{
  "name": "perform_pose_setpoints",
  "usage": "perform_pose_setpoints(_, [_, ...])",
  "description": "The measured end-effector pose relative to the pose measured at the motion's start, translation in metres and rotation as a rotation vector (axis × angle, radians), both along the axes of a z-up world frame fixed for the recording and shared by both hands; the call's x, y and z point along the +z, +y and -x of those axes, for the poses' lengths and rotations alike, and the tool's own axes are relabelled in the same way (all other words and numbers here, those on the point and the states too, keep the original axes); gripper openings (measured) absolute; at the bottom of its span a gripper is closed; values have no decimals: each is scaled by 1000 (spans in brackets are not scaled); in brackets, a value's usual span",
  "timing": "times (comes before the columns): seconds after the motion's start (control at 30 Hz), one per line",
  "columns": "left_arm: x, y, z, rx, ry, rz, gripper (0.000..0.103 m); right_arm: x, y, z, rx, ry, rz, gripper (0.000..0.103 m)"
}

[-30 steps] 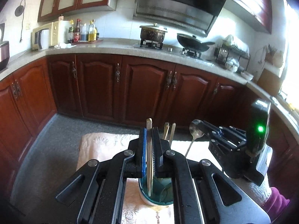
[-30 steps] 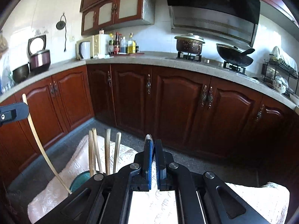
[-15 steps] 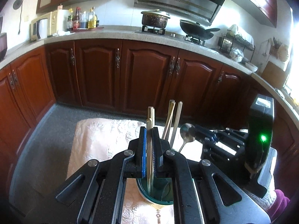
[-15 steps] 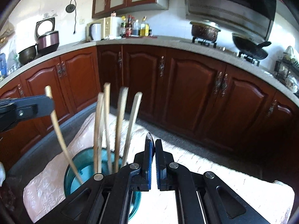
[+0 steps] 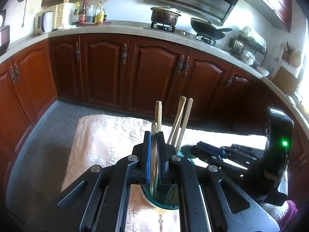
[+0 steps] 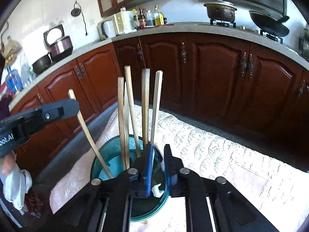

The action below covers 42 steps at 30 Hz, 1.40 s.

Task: Organize utensils
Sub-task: 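Open both grippers to release the chopstick and spoon into the cup, then withdraw both grippers from the cup toward the fork and chopstick on the quilt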

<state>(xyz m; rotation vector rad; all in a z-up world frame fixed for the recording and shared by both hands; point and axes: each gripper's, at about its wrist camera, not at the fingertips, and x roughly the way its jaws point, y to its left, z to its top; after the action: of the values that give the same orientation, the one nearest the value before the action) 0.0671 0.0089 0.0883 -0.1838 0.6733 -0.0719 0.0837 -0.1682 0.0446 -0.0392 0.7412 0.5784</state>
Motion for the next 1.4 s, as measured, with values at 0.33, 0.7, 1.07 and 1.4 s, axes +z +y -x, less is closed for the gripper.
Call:
perform_pose_setpoints(0.33, [8,-2,14,-5,-9,14,36,6,-16,11,-38,17,-43,26])
perform_pose_setpoints(0.7, [0,-27,38,-2,-17,-73,42,14,-31,39,-94,10,-30,31])
perform_pose_setpoints(1.07, [-15,-58,60,-36,-5,-107,48,18,-63,75,-165,12,-22,36])
perform_pose_setpoints(1.4, [-21,-92,75,-106,1,-126,49,11,-97,104,-229,33,3,37])
